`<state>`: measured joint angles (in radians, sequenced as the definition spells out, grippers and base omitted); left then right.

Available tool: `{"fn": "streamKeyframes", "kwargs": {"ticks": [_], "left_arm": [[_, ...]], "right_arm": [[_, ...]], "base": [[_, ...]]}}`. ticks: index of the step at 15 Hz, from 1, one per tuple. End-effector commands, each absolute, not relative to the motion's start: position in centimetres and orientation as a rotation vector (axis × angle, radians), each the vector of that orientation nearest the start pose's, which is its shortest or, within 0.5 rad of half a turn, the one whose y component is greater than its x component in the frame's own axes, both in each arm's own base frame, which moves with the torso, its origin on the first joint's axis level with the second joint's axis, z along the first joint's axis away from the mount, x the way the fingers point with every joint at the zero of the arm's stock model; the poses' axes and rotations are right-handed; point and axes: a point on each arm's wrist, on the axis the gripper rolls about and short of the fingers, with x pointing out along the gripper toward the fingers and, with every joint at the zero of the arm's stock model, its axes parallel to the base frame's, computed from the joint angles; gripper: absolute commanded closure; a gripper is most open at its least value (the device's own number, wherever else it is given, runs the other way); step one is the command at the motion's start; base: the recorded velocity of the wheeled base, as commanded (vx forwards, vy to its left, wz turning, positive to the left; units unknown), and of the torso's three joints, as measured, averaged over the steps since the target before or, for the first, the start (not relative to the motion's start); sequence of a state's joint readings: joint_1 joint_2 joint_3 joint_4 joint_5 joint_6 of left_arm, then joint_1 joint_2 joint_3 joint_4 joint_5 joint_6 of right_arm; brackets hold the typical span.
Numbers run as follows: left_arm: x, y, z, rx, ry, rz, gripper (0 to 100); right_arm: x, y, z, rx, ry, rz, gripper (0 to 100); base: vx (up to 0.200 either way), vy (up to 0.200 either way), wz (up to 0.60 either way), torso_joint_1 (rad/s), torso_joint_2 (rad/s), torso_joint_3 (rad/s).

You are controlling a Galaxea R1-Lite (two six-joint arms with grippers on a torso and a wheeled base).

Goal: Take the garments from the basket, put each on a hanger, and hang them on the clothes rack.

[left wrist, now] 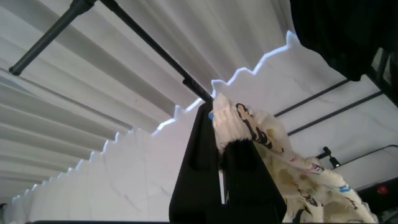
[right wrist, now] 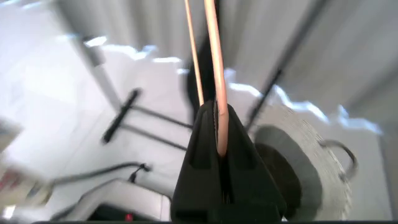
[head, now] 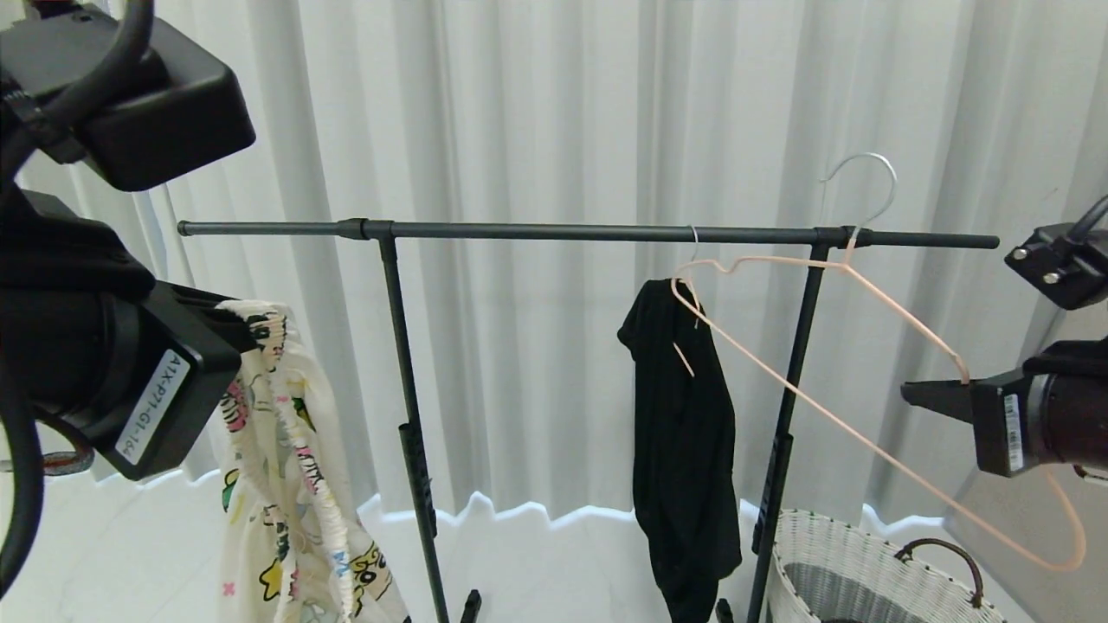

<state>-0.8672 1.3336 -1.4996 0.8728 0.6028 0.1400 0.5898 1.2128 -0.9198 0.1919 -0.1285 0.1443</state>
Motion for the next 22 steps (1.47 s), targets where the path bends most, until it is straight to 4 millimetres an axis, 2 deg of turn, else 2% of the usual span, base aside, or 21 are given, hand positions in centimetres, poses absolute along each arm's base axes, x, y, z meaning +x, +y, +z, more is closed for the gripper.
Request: {"fn": "streamKeyframes", "kwargs": {"ticks": [1, 5, 8, 11, 15, 19, 22], "left_arm": [[11.7, -11.9, 33.0, 0.614, 0.515, -0.292, 100], [12.3, -12.6, 32.1, 0.62, 0.522, -0.292, 100], [13.7, -14.0, 31.2, 0.598, 0.499, -0.285, 100], [16.1, -15.4, 30.4, 0.585, 0.539, -0.237, 100], [18.5, -17.2, 30.3, 0.433, 0.556, -0.149, 100], [18.8, -17.4, 30.6, 0.383, 0.553, -0.14, 100], [20.8, -17.1, 29.9, 0.354, 0.573, -0.064, 100]], "right_arm": [[11.6, 7.8, 26.1, -0.069, 0.415, 0.569, 100], [9.0, 6.8, 25.1, -0.11, 0.383, 0.743, 100], [8.3, 7.0, 24.9, -0.116, 0.382, 0.797, 100], [7.3, 7.7, 25.0, -0.094, 0.382, 0.903, 100], [6.8, 8.0, 25.1, -0.064, 0.397, 0.949, 100], [6.9, 8.4, 25.2, -0.041, 0.414, 0.974, 100], [6.7, 8.5, 25.2, -0.039, 0.416, 1.008, 100]], "base": [[0.0, 0.0, 0.0, 0.0, 0.0, 0.0], [0.0, 0.0, 0.0, 0.0, 0.0, 0.0], [0.0, 0.0, 0.0, 0.0, 0.0, 0.0], [0.0, 0.0, 0.0, 0.0, 0.0, 0.0], [0.0, 0.0, 0.0, 0.0, 0.0, 0.0], [0.0, 0.0, 0.0, 0.0, 0.0, 0.0], [0.0, 0.0, 0.0, 0.0, 0.0, 0.0]]}}
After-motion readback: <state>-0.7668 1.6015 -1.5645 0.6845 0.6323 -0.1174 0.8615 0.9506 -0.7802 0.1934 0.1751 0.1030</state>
